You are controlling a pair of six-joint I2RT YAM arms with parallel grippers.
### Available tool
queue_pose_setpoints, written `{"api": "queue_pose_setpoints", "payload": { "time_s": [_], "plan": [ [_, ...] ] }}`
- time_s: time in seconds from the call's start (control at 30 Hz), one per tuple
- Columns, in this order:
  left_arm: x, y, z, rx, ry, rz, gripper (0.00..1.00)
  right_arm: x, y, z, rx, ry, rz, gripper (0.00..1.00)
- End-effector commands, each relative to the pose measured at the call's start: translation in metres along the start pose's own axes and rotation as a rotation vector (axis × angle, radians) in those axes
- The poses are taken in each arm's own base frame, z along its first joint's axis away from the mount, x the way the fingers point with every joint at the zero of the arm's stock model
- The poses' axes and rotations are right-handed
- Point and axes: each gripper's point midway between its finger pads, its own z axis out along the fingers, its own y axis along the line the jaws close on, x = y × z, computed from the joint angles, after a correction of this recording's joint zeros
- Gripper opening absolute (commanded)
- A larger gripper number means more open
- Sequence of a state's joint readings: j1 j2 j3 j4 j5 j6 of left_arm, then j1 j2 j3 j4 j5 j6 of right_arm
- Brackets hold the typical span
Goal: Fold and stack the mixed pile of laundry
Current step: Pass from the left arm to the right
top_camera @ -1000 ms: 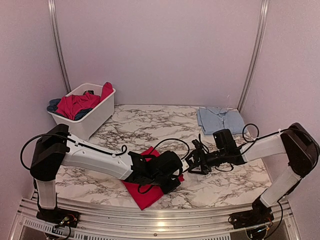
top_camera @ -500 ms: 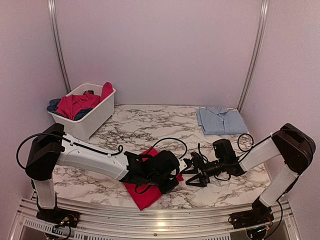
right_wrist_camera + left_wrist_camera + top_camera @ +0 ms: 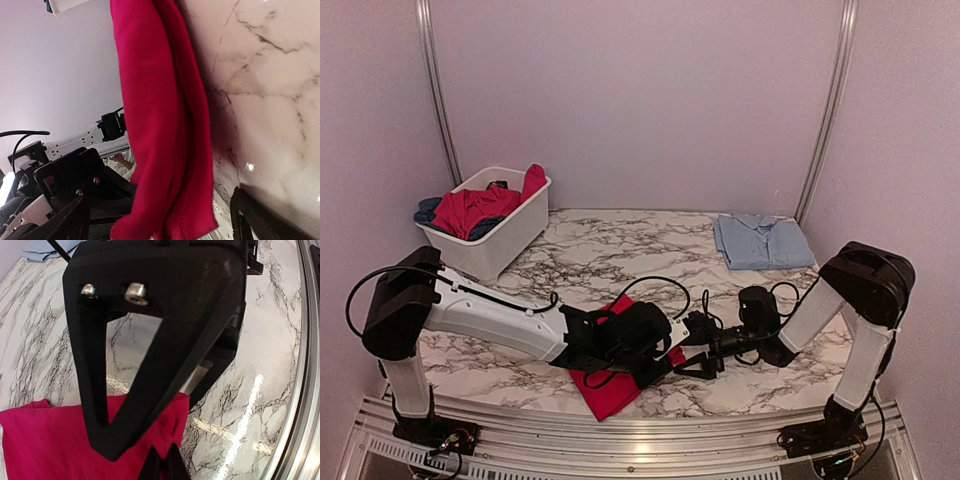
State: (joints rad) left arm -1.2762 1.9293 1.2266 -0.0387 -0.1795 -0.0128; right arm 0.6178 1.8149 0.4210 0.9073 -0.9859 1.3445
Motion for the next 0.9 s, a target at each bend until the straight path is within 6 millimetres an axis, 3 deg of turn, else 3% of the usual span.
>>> {"api": "queue_pose_setpoints", "payload": {
  "time_s": [0.0,0.23,0.57,0.77,0.87],
  "plan": [
    [-0.028,-0.003,-0.023,0.035,-0.115,0.021,0.00,-0.011,0.023,0.013,-0.106,0.012,-0.046,0.85],
    [-0.022,-0.009,-0.029,0.074,-0.126,0.034,0.00,-0.027,0.026,0.022,-0.236,0.011,-0.008,0.64],
    [-0.015,-0.018,-0.026,0.122,-0.112,0.055,0.00,-0.045,0.031,0.038,-0.197,0.031,-0.097,0.58],
    [-0.012,-0.014,-0.024,0.106,-0.108,0.054,0.00,-0.047,0.027,0.042,-0.144,0.050,-0.147,0.36],
    [-0.013,-0.011,-0.026,0.092,-0.111,0.045,0.00,-0.053,0.029,0.038,-0.098,0.014,-0.189,0.16]
  ]
}}
